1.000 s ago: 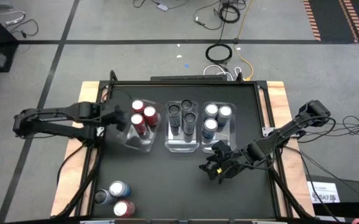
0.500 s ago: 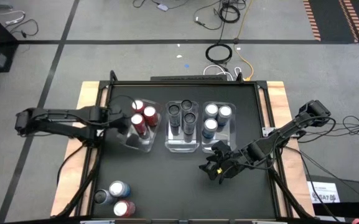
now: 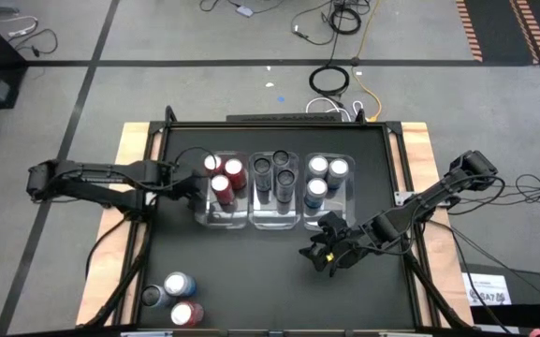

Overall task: Sort soda cans
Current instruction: Put the blue-white soda can into the middle right transparent bin

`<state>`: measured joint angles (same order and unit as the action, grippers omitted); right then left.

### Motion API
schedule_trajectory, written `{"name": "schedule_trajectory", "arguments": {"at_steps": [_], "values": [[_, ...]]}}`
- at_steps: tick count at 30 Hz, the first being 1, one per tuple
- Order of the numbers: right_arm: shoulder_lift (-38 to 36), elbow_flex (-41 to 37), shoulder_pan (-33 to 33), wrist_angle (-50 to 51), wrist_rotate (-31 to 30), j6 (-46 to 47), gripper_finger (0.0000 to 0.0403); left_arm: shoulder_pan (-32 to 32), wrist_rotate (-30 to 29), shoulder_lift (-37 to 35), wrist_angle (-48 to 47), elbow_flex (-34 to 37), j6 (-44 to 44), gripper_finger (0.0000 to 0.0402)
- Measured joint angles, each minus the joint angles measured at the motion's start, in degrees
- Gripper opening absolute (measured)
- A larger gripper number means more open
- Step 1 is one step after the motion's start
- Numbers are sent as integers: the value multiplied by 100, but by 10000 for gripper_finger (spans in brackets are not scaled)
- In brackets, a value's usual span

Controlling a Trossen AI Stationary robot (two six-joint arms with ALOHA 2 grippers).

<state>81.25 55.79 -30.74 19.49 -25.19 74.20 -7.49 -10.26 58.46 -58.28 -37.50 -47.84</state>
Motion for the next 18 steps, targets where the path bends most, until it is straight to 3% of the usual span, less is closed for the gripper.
{"name": "schedule_trajectory", "arguments": {"at_steps": [5, 9, 14, 18], "values": [[-2, 2, 0, 1, -2, -38, 311, 1, -49, -18, -200, -59, -81, 393], [-2, 0, 0, 1, 0, -89, 311, 0, -465, -37, -445, -305, -78, 393], [-2, 2, 0, 4, 11, -99, 311, 0, -1114, -60, -1249, -999, -234, 393], [-2, 0, 0, 4, 133, -140, 311, 0, -1067, -62, -1401, -1700, -86, 393]]}}
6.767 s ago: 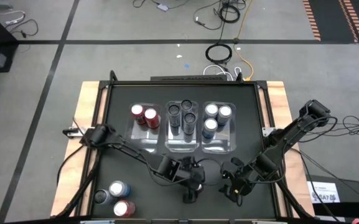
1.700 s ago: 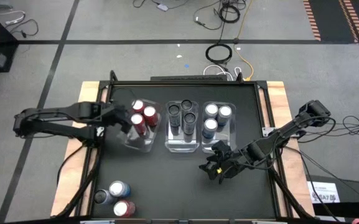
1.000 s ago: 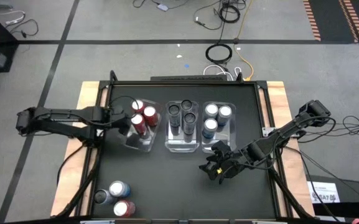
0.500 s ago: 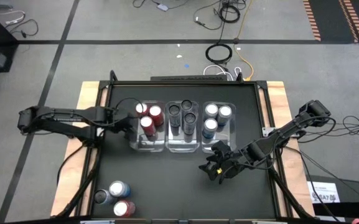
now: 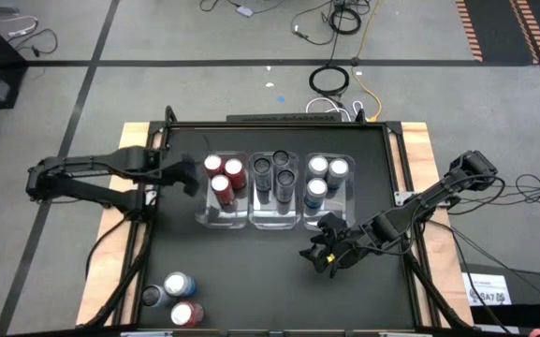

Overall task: Sort soda cans
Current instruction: Put the blue-white soda can into the middle right transparent bin

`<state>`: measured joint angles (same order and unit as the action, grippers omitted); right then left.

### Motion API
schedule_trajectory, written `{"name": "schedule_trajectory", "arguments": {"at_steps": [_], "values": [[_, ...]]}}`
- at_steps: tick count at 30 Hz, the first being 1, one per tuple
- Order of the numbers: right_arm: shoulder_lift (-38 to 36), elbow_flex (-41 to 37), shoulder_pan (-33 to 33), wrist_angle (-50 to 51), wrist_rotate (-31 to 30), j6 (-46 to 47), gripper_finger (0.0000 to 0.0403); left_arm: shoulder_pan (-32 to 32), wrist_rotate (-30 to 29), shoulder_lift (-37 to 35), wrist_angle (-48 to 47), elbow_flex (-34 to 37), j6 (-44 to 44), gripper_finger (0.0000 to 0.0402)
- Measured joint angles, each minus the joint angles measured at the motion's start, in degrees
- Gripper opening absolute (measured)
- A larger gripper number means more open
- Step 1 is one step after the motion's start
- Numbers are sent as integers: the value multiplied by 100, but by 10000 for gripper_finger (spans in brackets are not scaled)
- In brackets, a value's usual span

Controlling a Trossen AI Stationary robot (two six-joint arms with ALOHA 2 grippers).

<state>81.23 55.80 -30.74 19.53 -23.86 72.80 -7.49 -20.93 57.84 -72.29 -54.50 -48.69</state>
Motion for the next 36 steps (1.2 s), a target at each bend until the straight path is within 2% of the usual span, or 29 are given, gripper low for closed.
{"name": "schedule_trajectory", "arguments": {"at_steps": [4, 9, 12, 18, 25, 36], "values": [[0, 1, 0, 0, 7, -16, 311, 0, 688, -2, 618, -547, 103, 393], [0, -1, -2, 0, 2, -47, 311, 91, 1539, 127, 1968, -675, -32, 393], [0, 0, -1, 2, 0, -55, 311, 218, 1604, 437, 2298, -675, -195, 393], [0, 2, 0, 4, 0, -68, 311, 315, 1447, 1169, 2180, -673, -489, 393], [0, 0, -1, 3, 0, -131, 311, 471, 1498, 1682, 2716, -912, -345, 393], [0, 0, -10, 0, -2, -151, 311, 496, 1651, 2427, 2574, -1071, -114, 393]]}}
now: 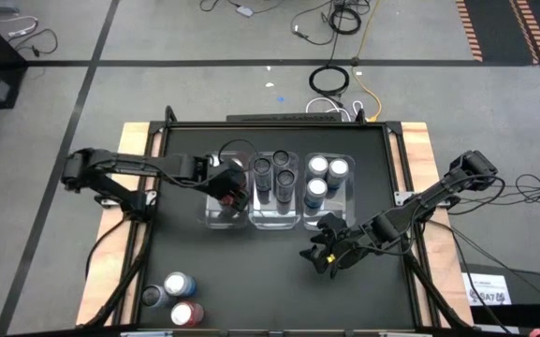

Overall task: Sort soda cans
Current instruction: Put the blue-white soda can into the middle right transparent bin

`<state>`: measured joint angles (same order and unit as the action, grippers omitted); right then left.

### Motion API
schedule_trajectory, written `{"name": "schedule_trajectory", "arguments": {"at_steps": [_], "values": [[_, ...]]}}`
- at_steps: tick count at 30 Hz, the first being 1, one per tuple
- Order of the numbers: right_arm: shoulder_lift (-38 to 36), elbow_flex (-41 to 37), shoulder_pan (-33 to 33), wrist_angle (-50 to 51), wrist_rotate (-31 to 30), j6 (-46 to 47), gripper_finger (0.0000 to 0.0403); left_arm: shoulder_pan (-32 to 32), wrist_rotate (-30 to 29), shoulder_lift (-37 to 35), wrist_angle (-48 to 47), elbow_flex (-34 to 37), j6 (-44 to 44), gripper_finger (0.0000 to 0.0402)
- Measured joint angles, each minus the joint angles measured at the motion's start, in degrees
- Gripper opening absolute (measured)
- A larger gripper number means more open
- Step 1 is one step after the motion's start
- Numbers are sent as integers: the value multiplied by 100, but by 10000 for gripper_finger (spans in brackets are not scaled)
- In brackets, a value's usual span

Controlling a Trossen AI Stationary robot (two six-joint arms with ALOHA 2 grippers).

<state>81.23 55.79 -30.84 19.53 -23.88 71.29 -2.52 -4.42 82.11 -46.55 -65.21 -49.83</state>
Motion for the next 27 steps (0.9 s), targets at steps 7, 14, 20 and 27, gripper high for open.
{"name": "schedule_trajectory", "arguments": {"at_steps": [7, 14, 20, 27], "values": [[0, 2, -1, 2, 2, 42, 311, -3, 18, 58, -167, 0, 71, 393], [0, 0, -1, 0, 7, 38, 311, -11, 23, 58, -751, 0, 22, 393], [0, 2, -1, 0, 8, 1, 311, -7, 14, -30, -792, 0, 3, 393], [0, 0, -1, 2, 16, -42, 311, -17, -28, -47, -1190, 0, -70, 393]]}}
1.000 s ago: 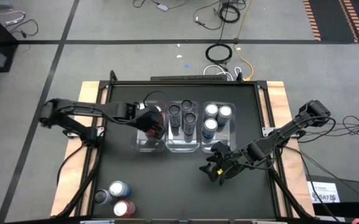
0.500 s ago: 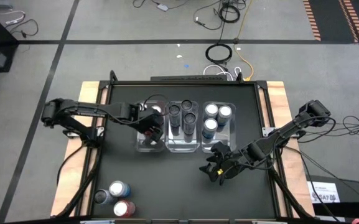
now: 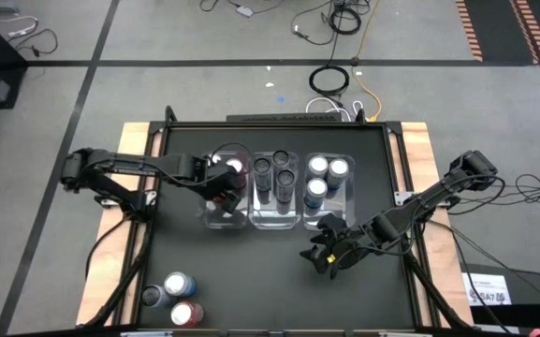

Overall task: Sort soda cans
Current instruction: Put the blue-white soda can into the middle right transparent bin

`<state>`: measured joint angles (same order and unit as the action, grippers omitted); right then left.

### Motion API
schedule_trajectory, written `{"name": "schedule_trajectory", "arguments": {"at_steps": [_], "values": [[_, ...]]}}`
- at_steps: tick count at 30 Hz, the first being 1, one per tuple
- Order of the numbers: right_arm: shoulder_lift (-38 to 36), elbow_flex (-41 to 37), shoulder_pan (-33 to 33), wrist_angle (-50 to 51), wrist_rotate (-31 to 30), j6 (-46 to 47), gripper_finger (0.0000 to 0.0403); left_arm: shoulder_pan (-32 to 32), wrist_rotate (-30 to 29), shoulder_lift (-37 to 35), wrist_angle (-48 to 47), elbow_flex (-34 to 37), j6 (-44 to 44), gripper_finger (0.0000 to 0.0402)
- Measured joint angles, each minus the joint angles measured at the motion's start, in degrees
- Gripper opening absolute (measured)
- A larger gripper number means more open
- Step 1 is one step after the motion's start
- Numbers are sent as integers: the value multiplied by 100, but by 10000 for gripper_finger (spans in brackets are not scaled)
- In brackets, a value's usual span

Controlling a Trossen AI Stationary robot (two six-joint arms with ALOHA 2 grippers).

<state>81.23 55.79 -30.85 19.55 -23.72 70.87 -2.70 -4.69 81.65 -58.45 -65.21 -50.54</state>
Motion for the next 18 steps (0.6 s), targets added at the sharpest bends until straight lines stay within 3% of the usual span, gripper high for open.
{"name": "schedule_trajectory", "arguments": {"at_steps": [12, 18], "values": [[0, 0, -2, 0, 6, -39, 311, 39, -39, -215, -247, 2, -37, 393], [0, 2, 0, 1, 8, -112, 311, 497, -612, -779, -393, -284, -578, 393]]}}
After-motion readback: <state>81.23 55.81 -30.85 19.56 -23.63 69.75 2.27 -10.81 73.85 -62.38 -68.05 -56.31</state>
